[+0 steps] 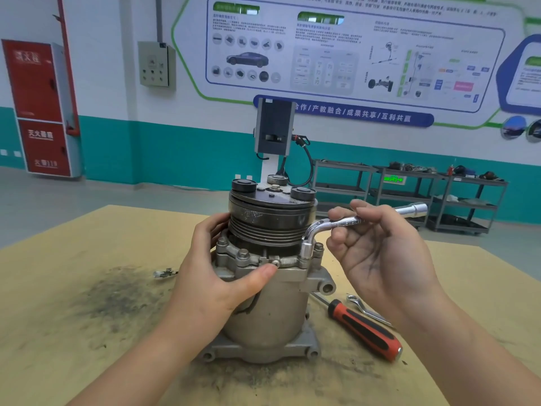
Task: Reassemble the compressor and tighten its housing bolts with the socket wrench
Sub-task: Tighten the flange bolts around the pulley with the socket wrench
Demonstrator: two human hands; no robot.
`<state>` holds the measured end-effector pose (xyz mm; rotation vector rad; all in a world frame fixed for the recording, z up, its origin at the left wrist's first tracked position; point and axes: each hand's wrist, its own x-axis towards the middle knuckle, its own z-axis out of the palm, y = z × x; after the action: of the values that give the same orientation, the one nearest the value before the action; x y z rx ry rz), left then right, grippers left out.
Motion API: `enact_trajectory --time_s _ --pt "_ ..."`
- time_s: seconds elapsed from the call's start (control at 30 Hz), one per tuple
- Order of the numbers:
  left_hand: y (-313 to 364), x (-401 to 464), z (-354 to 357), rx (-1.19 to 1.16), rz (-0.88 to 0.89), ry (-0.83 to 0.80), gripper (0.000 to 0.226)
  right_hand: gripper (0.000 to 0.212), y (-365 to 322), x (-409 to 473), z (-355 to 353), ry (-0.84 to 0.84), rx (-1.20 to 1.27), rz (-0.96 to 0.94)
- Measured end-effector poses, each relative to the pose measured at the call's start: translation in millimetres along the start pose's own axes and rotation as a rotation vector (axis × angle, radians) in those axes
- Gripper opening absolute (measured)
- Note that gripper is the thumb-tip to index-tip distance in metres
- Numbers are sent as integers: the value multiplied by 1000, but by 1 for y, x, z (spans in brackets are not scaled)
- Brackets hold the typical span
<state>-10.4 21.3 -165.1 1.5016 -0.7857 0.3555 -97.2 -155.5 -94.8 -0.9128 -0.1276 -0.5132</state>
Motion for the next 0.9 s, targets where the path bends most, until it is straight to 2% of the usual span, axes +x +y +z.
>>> enact_trajectory --time_s 0.17,0.3,0.4,0.5,0.57,0.67,0.8,0.9 --pt "0 0 0 9 -4 8 68 6 -3 6 -4 -10 14 143" --pt "1 0 1 15 -2 11 68 14 2 6 -5 -3 42 106" --pt "1 0 1 14 0 9 68 12 10 3 -4 10 99 -1" --pt "0 0 1 13 5 17 69 8 17 -1 -5 21 51 -134" --pt "-1 0 1 19 14 22 68 22 21 -5 -6 -1 -32 -252" --pt "-4 1 2 17 32 37 67 29 24 -13 -5 -98 -186 -479" --pt "-10 2 2 3 41 58 69 21 29 -23 0 -215 -459 -741" --pt "-12 3 1 -3 43 63 75 17 26 -25 2 -228 -554 -757"
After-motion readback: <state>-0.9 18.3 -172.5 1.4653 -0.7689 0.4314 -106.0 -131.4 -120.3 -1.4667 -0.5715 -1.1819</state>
